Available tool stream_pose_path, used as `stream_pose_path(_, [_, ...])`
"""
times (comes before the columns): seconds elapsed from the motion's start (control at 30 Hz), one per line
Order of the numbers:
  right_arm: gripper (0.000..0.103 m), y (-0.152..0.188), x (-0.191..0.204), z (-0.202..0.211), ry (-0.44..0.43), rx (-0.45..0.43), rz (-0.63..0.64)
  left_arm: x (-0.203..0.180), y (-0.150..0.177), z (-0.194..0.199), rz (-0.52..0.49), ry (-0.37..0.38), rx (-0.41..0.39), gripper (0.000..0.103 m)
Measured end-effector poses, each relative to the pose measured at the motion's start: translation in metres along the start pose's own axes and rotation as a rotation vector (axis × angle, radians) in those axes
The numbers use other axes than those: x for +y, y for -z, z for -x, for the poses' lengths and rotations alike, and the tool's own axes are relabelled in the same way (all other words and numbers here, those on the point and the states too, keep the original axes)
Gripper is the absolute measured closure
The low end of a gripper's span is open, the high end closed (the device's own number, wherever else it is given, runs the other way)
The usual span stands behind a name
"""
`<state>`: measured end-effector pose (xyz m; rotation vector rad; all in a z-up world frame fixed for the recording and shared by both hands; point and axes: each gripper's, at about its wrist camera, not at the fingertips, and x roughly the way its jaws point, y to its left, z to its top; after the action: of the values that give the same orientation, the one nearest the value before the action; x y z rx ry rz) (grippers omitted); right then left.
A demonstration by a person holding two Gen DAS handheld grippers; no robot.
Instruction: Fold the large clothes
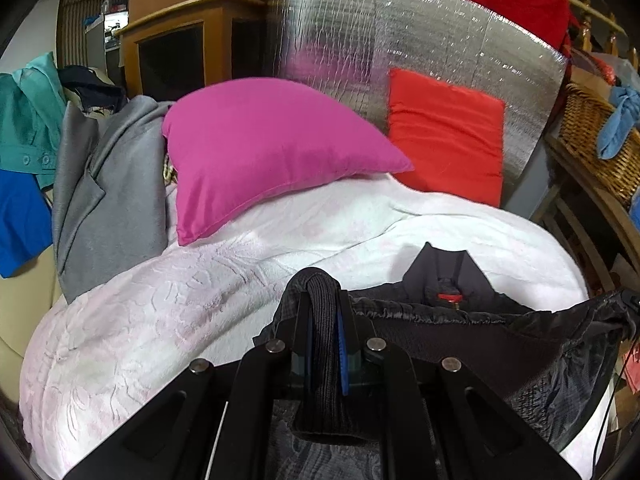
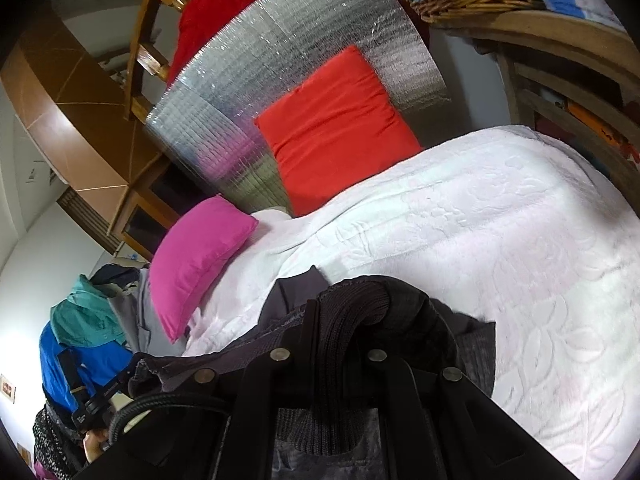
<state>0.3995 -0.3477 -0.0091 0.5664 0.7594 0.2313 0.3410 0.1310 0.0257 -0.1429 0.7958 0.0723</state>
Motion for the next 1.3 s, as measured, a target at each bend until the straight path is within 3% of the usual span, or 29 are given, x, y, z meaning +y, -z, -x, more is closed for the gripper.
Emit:
stream_pose_path(0.63, [0.095, -0.020, -0.049, -0.125, 0.125, 0.147, -0.042, -0.011, -0.010, -0.124, -0.006, -0.062, 0.189, 0.092])
stream_pose_path(1.3, [0.095, -0.011, -0.075, -0.179, 0.199, 0.217, -0.064, -0.019, -0.006, -0.184, -0.043, -0.115, 0.272, 0.092])
